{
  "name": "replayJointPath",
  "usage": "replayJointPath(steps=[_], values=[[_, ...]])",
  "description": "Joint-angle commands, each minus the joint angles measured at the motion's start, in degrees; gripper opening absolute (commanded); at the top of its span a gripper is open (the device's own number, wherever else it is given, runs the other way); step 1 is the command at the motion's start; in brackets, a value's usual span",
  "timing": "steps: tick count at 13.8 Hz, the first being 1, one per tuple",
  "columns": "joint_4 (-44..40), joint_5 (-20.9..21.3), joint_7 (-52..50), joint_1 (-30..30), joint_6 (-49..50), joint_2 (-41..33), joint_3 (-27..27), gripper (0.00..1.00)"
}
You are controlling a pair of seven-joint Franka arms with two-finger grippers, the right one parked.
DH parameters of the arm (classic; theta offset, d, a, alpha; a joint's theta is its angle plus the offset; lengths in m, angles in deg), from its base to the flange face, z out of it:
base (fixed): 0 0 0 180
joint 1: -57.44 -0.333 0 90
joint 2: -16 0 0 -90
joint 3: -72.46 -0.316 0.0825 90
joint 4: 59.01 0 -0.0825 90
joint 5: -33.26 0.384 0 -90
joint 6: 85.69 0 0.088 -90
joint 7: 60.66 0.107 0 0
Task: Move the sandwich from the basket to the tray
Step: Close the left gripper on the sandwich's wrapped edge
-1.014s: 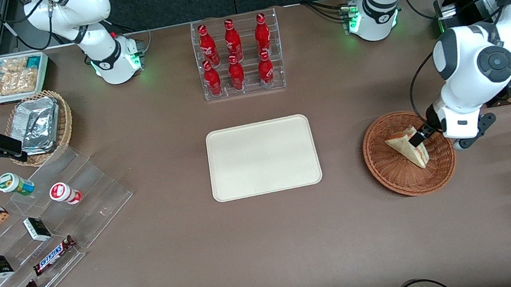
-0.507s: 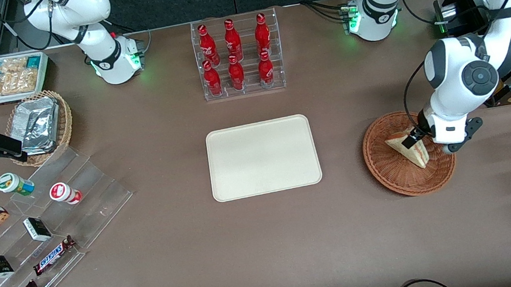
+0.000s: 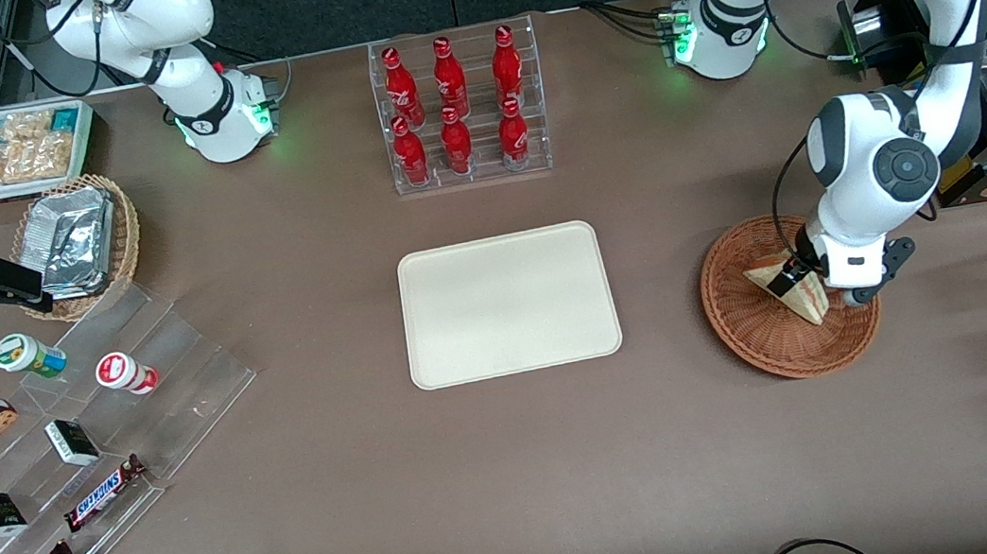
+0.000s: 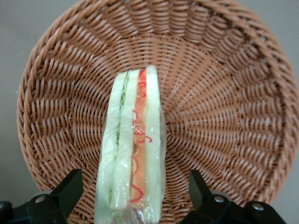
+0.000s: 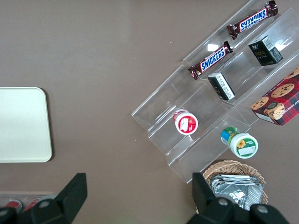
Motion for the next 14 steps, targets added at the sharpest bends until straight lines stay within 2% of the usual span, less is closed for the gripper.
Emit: replayJointPath(steps=[1,3,4,5,7,10,14], values=[[1.2,1.1,-1.9,-0.1,-0.7,0.3,0.3,0.90],[1.0,1.1,-2.2,-0.1,0.7,0.3,0.3,0.35],[0.7,1.1,-2.1,-0.1,2.1,0.2,0.3,0.10],[0.5,1.1,-2.0,-0.4,2.8,0.0,0.4,0.00],[-2.3,1.1,-2.0,-0.1,5.2,0.4,0.4,0.00],[-10.0,1.0,-2.0,0.3,15.9,0.4,0.6,0.00],[-18.5,0.9,-1.0,6.3,24.3,0.8,0.8,0.00]])
